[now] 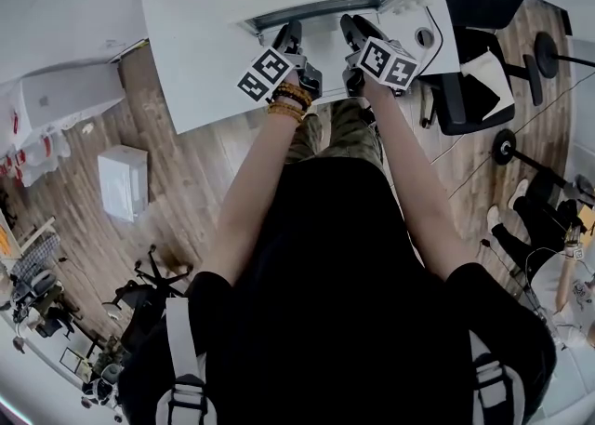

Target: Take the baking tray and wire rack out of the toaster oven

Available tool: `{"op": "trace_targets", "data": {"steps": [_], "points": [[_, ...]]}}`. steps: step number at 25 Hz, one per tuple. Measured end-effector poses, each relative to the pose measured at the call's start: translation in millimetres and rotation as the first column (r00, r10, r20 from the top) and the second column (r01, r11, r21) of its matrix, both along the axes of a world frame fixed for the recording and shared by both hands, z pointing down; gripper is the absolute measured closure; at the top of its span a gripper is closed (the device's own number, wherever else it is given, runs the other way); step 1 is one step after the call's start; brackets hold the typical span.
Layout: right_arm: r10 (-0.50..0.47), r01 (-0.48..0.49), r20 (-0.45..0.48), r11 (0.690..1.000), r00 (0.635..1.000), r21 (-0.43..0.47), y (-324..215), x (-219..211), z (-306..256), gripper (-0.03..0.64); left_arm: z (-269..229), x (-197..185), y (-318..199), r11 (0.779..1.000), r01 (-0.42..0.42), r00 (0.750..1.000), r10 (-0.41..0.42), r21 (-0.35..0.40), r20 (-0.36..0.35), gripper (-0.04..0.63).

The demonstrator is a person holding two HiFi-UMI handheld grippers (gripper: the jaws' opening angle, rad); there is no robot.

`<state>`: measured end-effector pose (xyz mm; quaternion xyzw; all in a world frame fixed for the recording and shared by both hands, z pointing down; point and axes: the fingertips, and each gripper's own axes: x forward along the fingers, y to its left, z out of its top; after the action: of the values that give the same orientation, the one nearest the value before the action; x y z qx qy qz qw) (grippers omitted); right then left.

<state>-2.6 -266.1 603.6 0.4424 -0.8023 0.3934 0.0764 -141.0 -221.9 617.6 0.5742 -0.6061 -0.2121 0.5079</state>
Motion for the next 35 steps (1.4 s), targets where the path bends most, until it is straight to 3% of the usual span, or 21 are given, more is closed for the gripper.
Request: {"op": "trace_targets", "data": {"steps": [6,12,24,27,32,35], "points": [[0.022,-0.021,0.017,0.998,1.000,-0.054,-11.7,3.8,14.0,0.488,9.4,-5.9,-8.8,0.999,0.048,0.997,-0.049,-0.025,-0.055,0.491],[-0.013,0.012,-0.013,0.997,1.000,-0.072,-25.2,-0.1,27.7,0.488,14.7,-10.8,-19.1,0.997,0.061,0.997,-0.063,-0.038,-0.044,0.491],[0.027,-0.021,0.040,0.990,0.999,-0.141,-48.3,-8.8,39.9,0.489,25.7,-21.9,-34.4,0.992,0.105,0.991,-0.111,-0.075,-0.080,0.491],[0.058,-0.041,0.088,0.983,0.994,-0.177,-48.7,-11.3,44.0,0.514,28.7,-28.9,-37.2,0.989,0.115,0.989,-0.122,-0.089,-0.080,0.491],[0.147,-0.080,0.234,0.958,0.961,-0.275,-51.4,-3.2,50.2,0.497,38.9,-25.0,-37.6,0.983,0.136,0.982,-0.150,-0.121,-0.118,0.491],[0.177,-0.099,0.251,0.950,0.952,-0.296,-58.7,-4.7,51.5,0.497,43.0,-26.8,-38.4,0.982,0.142,0.978,-0.159,-0.125,-0.134,0.491]]}}
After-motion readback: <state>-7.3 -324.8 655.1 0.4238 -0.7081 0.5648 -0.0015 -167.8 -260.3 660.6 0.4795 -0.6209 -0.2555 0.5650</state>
